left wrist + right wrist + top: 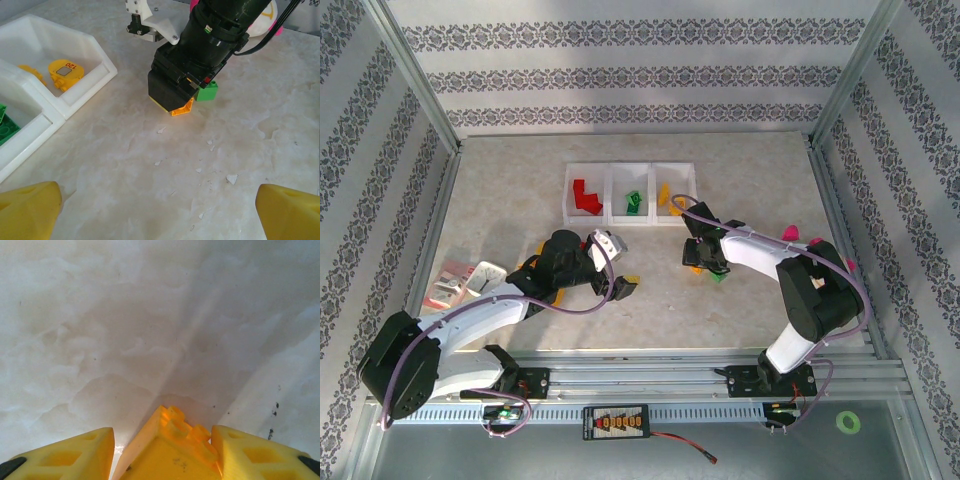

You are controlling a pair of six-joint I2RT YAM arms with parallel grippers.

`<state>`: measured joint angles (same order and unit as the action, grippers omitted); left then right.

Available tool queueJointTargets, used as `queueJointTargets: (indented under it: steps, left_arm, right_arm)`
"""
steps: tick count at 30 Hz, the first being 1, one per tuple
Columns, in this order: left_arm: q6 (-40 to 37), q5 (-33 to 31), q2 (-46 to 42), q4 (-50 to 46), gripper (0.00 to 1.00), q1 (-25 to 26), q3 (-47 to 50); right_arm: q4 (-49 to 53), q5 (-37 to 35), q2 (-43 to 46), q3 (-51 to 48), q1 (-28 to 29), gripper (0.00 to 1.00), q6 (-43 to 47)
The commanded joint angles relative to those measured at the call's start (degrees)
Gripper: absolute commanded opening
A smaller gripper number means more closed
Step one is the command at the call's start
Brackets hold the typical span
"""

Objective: Sort the legos into containers by color
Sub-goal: Pick up the lego from the center of the table, then place the lego in the container.

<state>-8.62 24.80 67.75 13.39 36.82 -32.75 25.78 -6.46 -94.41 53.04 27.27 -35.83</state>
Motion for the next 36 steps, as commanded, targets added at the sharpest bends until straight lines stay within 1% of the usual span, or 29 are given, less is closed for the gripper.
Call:
queueJointTargets:
  steps: [1,6,11,16,22,27,31,36]
  left_arm:
    - [-0.3,-0.4,-1.1,2.3,0.99,0.9,0.8]
    - [-0.2,-1.1,-2.3,1.7,0.99,0.9,1.4]
    - [0.6,-2.6,-4.7,0.9,0.99,0.9,2.7]
    - [0.5,-3.6,-7.6,-1.4,0.99,0.9,3.0]
    - [0.4,-5.8,-10.2,-3.3,0.99,0.9,4.0]
    - [1.1,-7.4,-12.5,-4.6,0.99,0.9,4.7]
    - [1.0,-8.6,-13.7,-5.3,0.99,0.9,5.1]
    - [1.8,-9.1,-13.0,-4.0,0.99,0.9,5.3]
  right_arm:
    - [2.3,-1.3,1.4,2.1,1.0,0.5,0.3]
    - [2.9,-1.2,2.6,4.7,2.5,0.5,0.5]
    - [2.0,-0.6,1.6,10.0,5.3,0.51,0.9]
    - [-1.5,0.2,-3.3,19.0,7.7,0.51,3.8]
    - [-4.5,0.4,-11.9,31.4,7.9,0.51,6.6]
    - [-4.5,-0.2,-17.7,38.6,6.1,0.51,8.0]
    - [-5.3,-0.6,-19.8,40.7,3.4,0.51,8.6]
    - [-5.5,-0.9,-22.6,42.3,-0.2,0.51,9.6]
